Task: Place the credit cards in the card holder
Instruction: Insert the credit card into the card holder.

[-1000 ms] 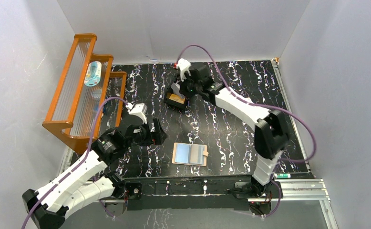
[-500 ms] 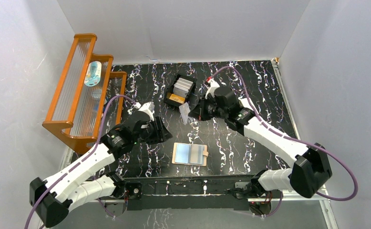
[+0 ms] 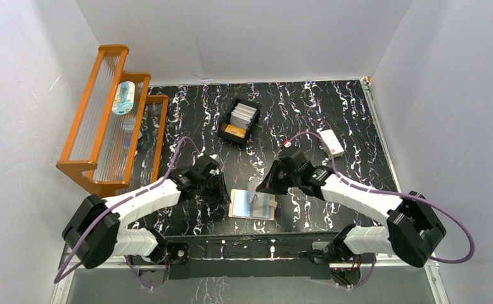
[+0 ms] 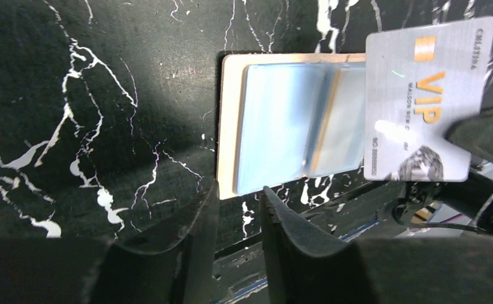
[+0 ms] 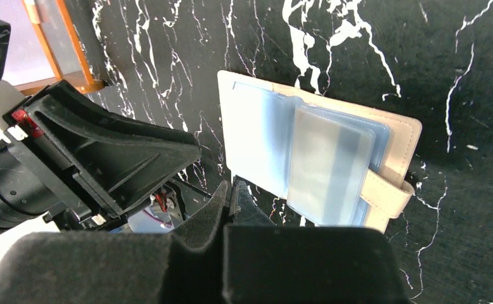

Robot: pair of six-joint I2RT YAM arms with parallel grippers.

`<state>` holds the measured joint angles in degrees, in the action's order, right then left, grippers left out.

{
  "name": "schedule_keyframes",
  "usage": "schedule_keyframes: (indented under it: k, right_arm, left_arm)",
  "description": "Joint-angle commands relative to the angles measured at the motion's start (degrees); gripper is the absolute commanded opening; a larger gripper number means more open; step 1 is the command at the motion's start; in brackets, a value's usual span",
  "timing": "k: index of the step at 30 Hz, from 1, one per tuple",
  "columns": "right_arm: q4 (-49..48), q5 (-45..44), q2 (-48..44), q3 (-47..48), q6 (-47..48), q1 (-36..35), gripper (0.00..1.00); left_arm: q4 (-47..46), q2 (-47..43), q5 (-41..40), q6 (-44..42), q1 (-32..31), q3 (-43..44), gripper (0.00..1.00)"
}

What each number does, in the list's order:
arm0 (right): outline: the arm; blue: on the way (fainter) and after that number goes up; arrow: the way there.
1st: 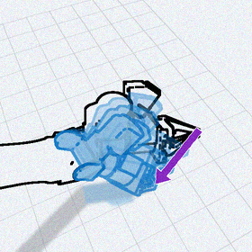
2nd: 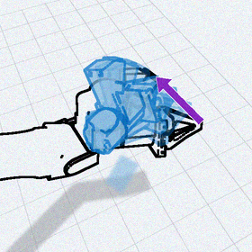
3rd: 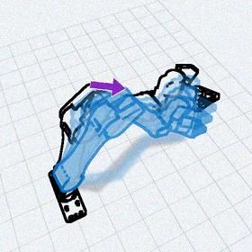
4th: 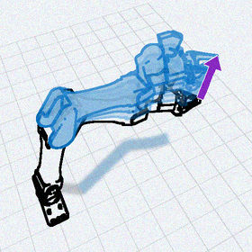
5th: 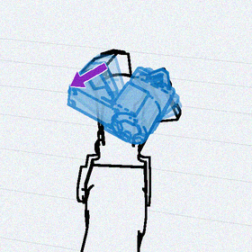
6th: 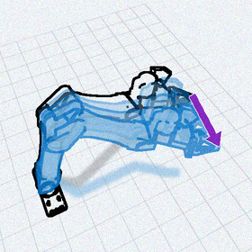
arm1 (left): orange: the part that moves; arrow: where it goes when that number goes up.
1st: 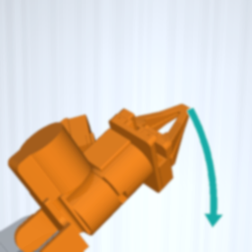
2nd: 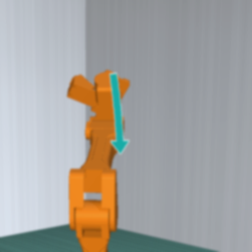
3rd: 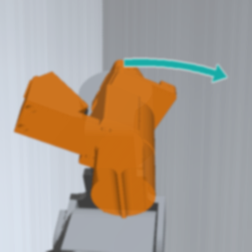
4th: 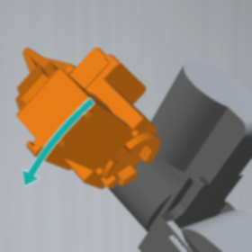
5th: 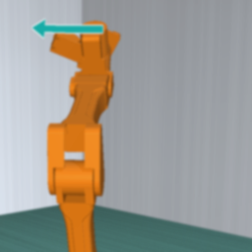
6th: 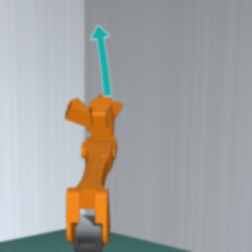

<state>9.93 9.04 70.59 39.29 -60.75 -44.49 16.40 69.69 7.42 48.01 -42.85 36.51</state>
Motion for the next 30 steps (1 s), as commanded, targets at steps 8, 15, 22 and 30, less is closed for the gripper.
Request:
schedule_keyframes:
  k: [8,15,22,30]
  right_arm:
    - [5.7,-11.7,2.5,2.8,-7.4,-6.4,0.0]
    - [8.3,-14.8,3.7,4.2,-8.3,-8.1,0.0]
    - [-1.7,-12.9,1.7,-0.7,0.3,-9.1,0.0]
    - [-11.8,-10.1,-4.7,-11.8,6.7,-9.1,0.0]
  left_arm:
    - [-9.0,11.4,7.6,-1.8,0.0,1.8,0.2]
    - [-8.9,9.6,6.9,1.8,-0.5,-1.0,0.14]
    - [-9.3,10.4,8.4,2.1,-1.0,-2.0,0.1]
    - [-8.9,9.0,4.8,3.9,-3.7,-3.8,0.02]
